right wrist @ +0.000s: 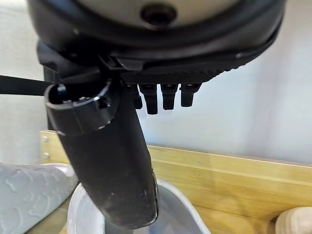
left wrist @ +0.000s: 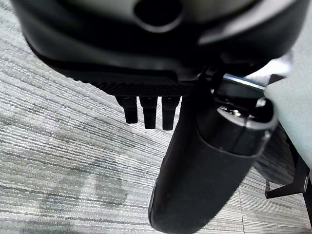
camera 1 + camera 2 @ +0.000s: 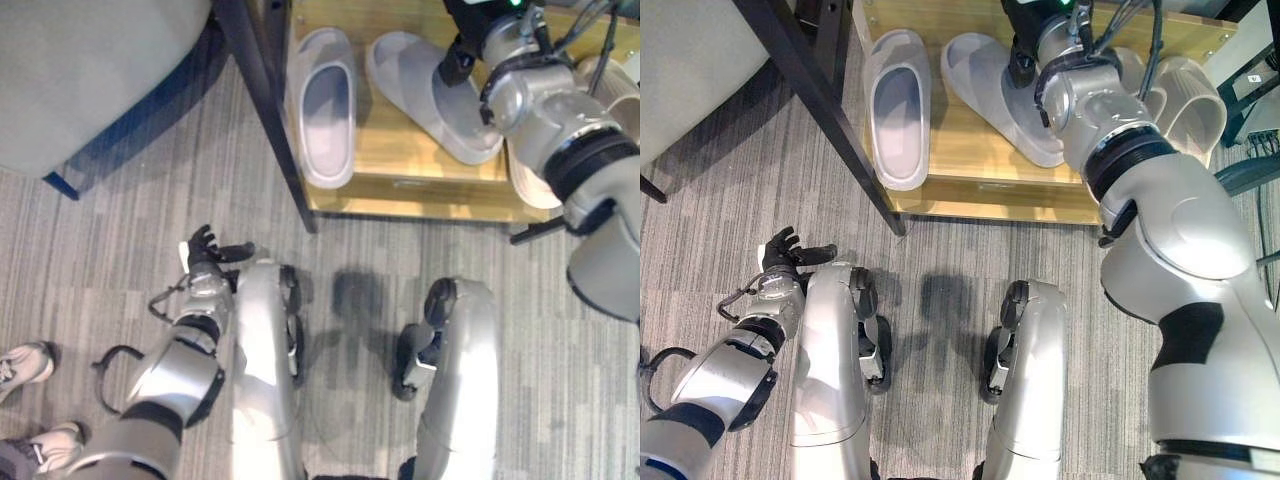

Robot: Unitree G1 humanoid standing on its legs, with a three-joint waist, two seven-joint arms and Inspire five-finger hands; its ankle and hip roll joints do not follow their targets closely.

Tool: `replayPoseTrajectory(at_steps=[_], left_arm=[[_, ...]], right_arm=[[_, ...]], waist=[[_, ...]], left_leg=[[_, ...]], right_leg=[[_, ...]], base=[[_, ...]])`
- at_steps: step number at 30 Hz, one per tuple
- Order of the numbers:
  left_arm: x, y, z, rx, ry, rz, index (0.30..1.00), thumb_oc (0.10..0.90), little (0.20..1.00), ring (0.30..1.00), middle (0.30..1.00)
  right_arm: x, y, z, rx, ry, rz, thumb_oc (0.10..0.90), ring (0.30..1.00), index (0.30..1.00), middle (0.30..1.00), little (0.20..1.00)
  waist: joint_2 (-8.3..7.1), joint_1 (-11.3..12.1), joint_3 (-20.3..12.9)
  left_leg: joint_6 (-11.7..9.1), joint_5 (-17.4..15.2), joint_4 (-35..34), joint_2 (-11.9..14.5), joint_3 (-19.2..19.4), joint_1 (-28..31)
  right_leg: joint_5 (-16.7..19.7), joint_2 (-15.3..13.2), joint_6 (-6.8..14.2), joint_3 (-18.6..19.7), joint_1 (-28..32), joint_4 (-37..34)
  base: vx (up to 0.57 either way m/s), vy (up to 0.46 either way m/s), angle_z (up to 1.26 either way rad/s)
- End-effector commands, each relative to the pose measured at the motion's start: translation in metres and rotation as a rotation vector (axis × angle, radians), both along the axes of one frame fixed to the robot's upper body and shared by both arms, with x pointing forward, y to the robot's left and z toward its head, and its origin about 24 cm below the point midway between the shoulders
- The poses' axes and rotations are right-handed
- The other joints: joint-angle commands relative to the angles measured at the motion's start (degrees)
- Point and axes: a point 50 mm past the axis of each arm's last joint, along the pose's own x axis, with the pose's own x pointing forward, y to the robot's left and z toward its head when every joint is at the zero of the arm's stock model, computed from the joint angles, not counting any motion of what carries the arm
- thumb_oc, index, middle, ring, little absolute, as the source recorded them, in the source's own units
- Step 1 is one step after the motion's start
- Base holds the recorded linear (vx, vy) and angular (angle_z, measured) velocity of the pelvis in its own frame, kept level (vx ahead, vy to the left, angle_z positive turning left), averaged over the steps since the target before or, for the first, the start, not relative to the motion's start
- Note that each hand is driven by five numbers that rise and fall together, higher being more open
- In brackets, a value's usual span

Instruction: Arrange the slippers neatly on the shoe rack.

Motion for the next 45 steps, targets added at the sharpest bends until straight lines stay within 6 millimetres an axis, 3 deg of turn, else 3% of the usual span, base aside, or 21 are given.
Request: replayPoseTrajectory(at_steps=[1, 14, 27, 31, 37, 41, 45], left_arm=[[0.012, 0.024, 0.061, 0.092, -0.228, -0.009, 0.900, 0.800, 0.900, 0.900, 0.900], [0.007, 0.025, 0.044, 0.063, -0.190, -0.030, 0.900, 0.800, 0.900, 0.900, 0.900], [-0.005, 0.040, 0.037, 0.066, -0.202, 0.019, 0.900, 0.800, 0.900, 0.900, 0.900], [-0.007, 0.041, 0.034, 0.081, -0.195, 0.021, 0.900, 0.800, 0.900, 0.900, 0.900], [-0.018, 0.048, 0.021, 0.114, -0.179, 0.048, 0.900, 0.800, 0.900, 0.900, 0.900], [-0.020, 0.051, 0.033, 0.200, -0.223, 0.037, 0.900, 0.800, 0.900, 0.900, 0.900], [-0.019, 0.049, 0.034, 0.208, -0.225, 0.036, 0.900, 0.800, 0.900, 0.900, 0.900]], right_arm=[[-0.051, -0.015, 0.108, 0.135, -0.315, 0.037, 0.800, 0.900, 0.900, 0.900, 0.900], [-0.046, -0.025, 0.089, 0.117, -0.225, 0.071, 0.800, 0.900, 0.900, 0.900, 0.900], [-0.043, -0.024, 0.049, 0.141, -0.182, 0.213, 0.800, 0.900, 0.900, 0.900, 0.900], [-0.044, -0.027, 0.047, 0.137, -0.204, 0.207, 0.800, 0.900, 0.900, 0.900, 0.900], [-0.064, -0.038, 0.064, 0.133, -0.402, 0.219, 0.800, 0.900, 0.900, 0.900, 0.900], [-0.080, -0.047, 0.075, 0.131, -0.541, 0.214, 0.800, 0.900, 0.900, 0.900, 0.900], [-0.086, -0.051, 0.069, 0.209, -0.591, 0.247, 0.800, 0.900, 0.900, 0.900, 0.900]], waist=[[-1.65, 3.1, -1.5], [-1.17, 2.4, -1.5], [-1.12, 1.6, -1.5], [-1.09, 1.5, -1.5], [-0.97, 1.6, -1.5], [-0.90, 1.6, -1.5], [-1.27, 1.1, -1.5]], left_leg=[[-1.3, -4.9, -2.3, -2.2, -10.0, 2.1], [-0.9, -5.0, -1.9, -2.1, -10.3, 2.1], [-0.6, -4.8, -2.0, -2.2, -9.7, 2.1], [-0.5, -4.8, -1.8, -2.2, -9.8, 2.1], [-0.5, -4.7, -2.0, -2.4, -9.6, 2.1], [-0.4, -4.8, -1.9, -2.5, -9.5, 2.1], [-0.2, -4.8, -2.0, -2.5, -9.2, 2.1]], right_leg=[[-3.4, -0.3, -7.1, 5.7, 3.5, 1.4], [-3.7, -0.4, -7.2, 5.9, 3.5, 1.5], [-4.2, 0.1, -7.5, 6.5, 3.5, 2.0], [-4.4, 0.1, -7.6, 6.6, 3.5, 2.2], [-4.4, 0.2, -7.8, 6.8, 3.5, 2.3], [-4.4, 0.4, -7.9, 6.8, 3.5, 2.3], [-4.2, 0.6, -7.8, 6.7, 3.5, 2.4]], base=[[0.00, 0.000, 0.00], [0.00, 0.000, 0.00], [0.00, 0.000, 0.00], [0.00, 0.000, 0.00], [0.00, 0.000, 0.00], [0.00, 0.000, 0.00], [0.00, 0.000, 0.00]])
